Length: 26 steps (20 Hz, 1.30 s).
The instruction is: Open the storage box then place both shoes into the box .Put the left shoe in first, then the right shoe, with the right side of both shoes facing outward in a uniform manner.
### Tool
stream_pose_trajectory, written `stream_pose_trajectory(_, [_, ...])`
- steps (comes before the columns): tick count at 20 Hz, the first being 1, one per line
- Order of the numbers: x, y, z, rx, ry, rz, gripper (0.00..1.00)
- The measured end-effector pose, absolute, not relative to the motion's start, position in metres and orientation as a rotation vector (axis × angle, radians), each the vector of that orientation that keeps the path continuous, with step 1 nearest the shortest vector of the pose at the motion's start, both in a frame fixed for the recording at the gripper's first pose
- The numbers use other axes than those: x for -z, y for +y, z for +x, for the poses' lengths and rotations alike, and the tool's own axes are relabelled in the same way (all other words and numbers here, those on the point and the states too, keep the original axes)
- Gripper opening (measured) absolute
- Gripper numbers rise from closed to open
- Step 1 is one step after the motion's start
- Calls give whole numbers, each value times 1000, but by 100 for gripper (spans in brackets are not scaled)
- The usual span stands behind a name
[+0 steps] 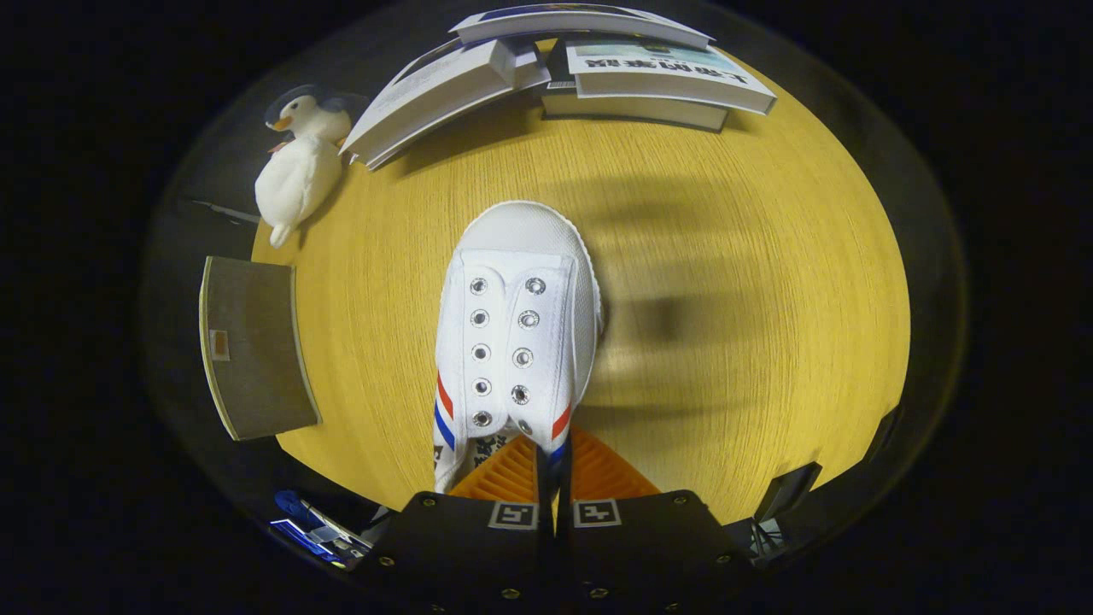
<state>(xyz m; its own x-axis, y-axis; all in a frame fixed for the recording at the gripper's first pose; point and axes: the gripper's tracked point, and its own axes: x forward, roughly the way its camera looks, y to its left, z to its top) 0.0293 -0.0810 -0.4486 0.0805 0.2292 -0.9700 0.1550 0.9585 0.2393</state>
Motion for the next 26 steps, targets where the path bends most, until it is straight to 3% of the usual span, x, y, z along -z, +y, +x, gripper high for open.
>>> stream_pose_trajectory(19, [308,36,67,-309,1298,72,1])
stream_pose_trajectory(26, [270,133,79,-427,1277,37,1])
